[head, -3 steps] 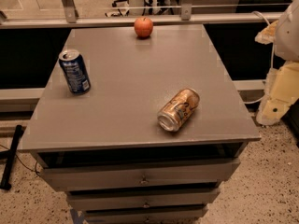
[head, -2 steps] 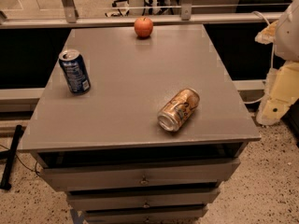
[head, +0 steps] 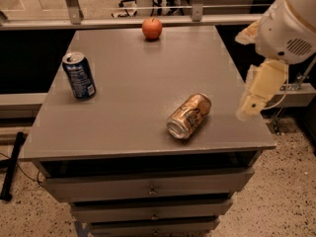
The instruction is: Pick pepsi can
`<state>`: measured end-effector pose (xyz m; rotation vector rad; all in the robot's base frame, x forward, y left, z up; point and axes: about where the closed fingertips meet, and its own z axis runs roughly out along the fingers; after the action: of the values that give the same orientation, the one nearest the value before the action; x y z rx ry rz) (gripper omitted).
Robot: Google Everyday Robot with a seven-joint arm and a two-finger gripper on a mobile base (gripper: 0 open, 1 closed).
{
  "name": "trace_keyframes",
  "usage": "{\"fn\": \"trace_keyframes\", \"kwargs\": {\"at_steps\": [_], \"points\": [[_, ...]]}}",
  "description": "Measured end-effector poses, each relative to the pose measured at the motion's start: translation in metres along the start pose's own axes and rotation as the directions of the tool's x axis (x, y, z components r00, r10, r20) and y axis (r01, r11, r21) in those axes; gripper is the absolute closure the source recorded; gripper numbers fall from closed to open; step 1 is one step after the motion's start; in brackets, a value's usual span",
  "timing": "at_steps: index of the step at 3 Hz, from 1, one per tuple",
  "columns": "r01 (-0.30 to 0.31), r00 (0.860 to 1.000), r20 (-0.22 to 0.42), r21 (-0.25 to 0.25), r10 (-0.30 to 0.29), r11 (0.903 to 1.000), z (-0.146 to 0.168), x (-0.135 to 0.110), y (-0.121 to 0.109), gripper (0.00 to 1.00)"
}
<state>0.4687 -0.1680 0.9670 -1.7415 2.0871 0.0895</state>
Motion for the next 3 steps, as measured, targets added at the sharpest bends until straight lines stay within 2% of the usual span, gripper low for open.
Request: {"fn": "trace_keyframes", "kwargs": {"at_steps": [1, 2, 3], "points": [[0.054, 0.982, 0.182, -0.040, -0.045, 0.9978, 0.029, -0.068, -0.012, 0.00], [0.064, 0.933, 0.360, -0.102, -0.023, 0.9927, 0.055, -0.140, -0.009, 0.00], [0.064, 0.933, 0.360, -0.102, -0.023, 0.9927, 0.055, -0.140, -0.009, 0.00]]}}
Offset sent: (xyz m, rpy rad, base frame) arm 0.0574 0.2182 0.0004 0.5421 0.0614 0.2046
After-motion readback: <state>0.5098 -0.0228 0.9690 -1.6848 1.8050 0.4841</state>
